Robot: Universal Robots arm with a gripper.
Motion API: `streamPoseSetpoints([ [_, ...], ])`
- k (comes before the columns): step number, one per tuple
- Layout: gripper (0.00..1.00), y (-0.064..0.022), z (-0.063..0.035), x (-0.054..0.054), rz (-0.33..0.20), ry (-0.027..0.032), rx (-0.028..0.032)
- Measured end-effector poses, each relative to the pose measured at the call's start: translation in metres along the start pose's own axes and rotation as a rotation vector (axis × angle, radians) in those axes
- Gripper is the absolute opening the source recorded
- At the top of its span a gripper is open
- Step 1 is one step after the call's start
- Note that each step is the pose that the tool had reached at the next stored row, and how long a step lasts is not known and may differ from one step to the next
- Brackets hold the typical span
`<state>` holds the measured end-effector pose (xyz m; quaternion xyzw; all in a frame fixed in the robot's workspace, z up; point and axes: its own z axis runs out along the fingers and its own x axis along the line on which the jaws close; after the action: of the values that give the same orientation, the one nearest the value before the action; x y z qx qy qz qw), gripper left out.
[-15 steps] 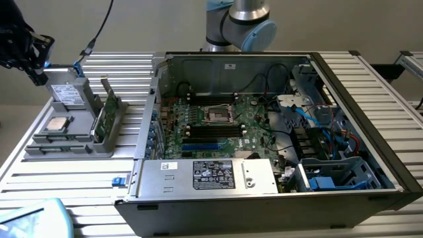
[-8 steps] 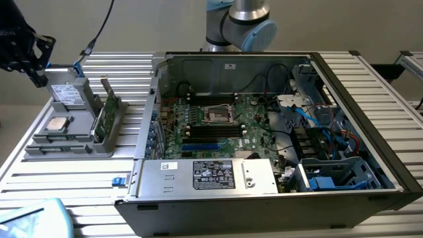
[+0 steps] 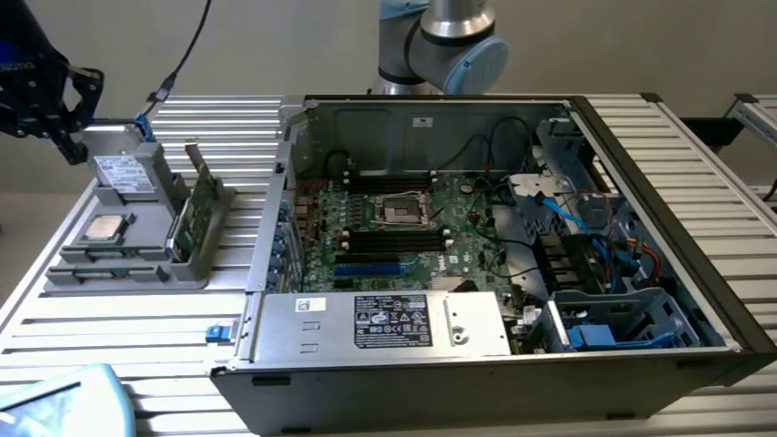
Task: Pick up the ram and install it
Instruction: 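Pick up the ram and move it above insertion slot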
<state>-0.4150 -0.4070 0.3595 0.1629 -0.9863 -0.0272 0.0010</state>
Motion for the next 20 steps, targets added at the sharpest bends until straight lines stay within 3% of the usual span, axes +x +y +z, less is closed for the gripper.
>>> streamPoseSetpoints([
  [20, 0.11, -0.0009, 0.0157, 0.000, -0.364, 0.0187, -0.0046],
])
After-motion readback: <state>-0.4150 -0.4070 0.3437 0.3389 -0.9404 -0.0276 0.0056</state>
